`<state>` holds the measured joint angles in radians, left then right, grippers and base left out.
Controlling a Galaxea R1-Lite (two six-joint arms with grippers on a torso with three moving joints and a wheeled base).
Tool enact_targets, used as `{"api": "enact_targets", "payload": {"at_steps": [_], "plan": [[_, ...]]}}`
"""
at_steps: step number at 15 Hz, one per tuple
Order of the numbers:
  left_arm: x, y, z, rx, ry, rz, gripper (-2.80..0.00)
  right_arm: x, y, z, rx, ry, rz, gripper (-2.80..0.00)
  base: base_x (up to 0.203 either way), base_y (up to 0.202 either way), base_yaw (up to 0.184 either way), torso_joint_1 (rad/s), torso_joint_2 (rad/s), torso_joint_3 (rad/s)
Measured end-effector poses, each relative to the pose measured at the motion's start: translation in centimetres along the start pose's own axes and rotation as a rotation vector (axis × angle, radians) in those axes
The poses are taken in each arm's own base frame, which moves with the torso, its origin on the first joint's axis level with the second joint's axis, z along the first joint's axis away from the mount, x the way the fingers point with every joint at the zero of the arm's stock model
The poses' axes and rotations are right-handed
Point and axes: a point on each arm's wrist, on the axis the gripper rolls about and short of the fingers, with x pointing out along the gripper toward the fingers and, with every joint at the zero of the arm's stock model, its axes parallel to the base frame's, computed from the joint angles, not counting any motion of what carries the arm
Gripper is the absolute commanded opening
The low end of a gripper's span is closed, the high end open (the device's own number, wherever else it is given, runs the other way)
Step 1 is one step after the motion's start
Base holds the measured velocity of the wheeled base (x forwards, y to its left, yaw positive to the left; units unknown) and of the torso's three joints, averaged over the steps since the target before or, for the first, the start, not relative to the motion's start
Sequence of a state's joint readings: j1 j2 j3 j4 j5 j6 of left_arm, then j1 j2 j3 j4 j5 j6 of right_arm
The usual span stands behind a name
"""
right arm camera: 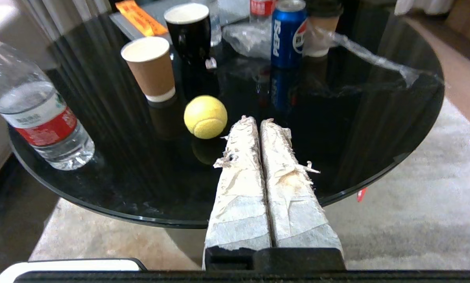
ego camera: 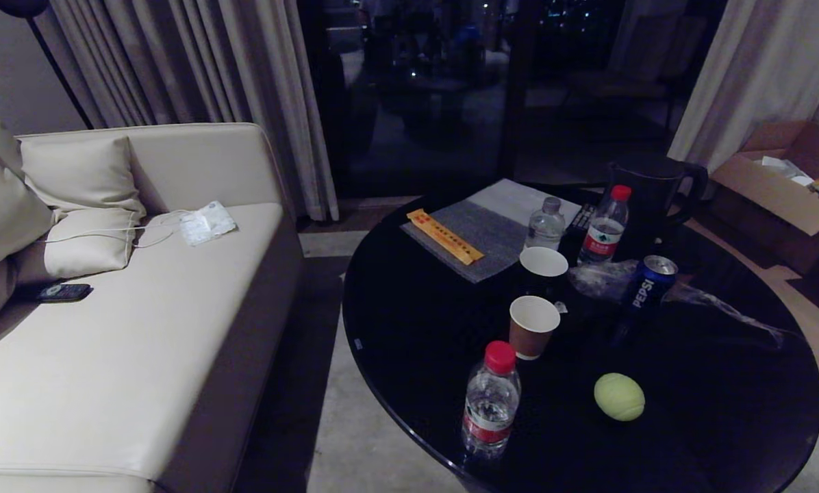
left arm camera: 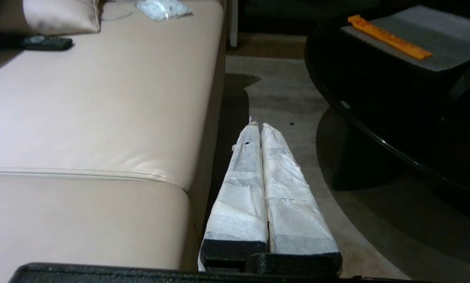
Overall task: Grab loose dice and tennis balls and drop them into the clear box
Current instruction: Pick up the ball on the table
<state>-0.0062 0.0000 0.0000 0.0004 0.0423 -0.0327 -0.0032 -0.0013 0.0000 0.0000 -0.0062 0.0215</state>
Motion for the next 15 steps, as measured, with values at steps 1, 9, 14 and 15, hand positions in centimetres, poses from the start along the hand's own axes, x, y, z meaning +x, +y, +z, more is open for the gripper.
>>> {"api": "enact_targets", "payload": {"at_steps": [1,9,14,15], "plan": [[0.00,0.00,0.00,0.000,0.000,0.000,-2.80,0.00,0.00,0.00,-0.001,0.000,0.000,-2.80,0.000,0.000,0.000,0.002,0.00,-0.198],[0.00,0.00,0.00,0.001,0.000,0.000,-2.80,0.00,0.01,0.00,-0.005,0.000,0.004,-2.80,0.000,0.000,0.000,0.003,0.00,-0.185],[0.00,0.01,0.00,-0.005,-0.001,0.003,-2.80,-0.01,0.03,0.00,-0.030,0.002,0.015,-2.80,0.000,0.000,0.000,0.001,0.00,-0.020],[0.00,0.01,0.00,-0.005,-0.001,0.003,-2.80,-0.06,0.03,0.14,-0.029,0.002,0.013,-2.80,0.000,0.000,0.000,0.000,0.00,0.000]]}}
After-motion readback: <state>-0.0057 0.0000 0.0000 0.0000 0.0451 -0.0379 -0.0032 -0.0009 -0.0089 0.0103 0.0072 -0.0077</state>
